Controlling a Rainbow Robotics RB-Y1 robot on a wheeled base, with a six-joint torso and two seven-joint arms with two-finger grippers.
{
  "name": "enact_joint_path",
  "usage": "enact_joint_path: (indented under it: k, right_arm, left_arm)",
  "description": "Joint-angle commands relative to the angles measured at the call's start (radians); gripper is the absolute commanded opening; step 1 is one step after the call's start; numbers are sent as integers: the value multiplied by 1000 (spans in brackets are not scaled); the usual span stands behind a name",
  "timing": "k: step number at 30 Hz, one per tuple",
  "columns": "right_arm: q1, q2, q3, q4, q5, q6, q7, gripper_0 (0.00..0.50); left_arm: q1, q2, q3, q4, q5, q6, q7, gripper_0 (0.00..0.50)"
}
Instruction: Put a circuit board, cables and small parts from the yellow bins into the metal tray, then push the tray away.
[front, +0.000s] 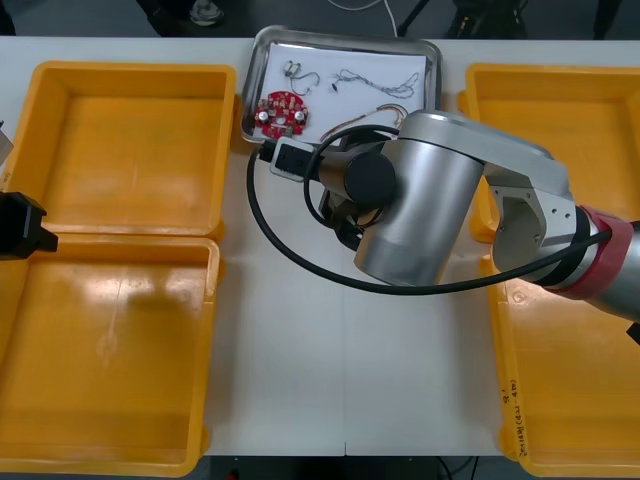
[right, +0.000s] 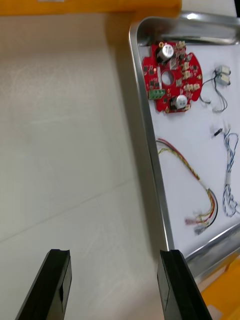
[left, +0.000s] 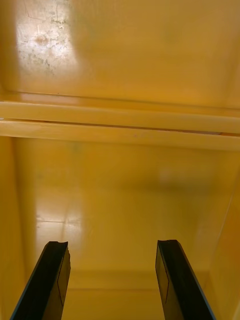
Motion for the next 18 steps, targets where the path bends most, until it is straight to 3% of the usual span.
enact_joint_path:
  k: [1, 10, 14, 18]
  right_arm:
    - [57, 35, -124, -103, -47, 122, -43, 500]
    - [154, 55, -291, -235, -125, 349, -201, 500]
    - [206, 34, -383, -318, -165, 464, -281, 500]
    - [252, 2, -471, -375, -225, 469, -343, 500]
  left_arm:
    - [14, -10, -7, -27, -8, 6, -71, 500]
    - [14, -10, -7, -27, -8, 6, -71, 500]
    - [14, -10, -7, -27, -8, 6, -71, 500]
    - [14, -10, -7, -27, -8, 6, -71, 500]
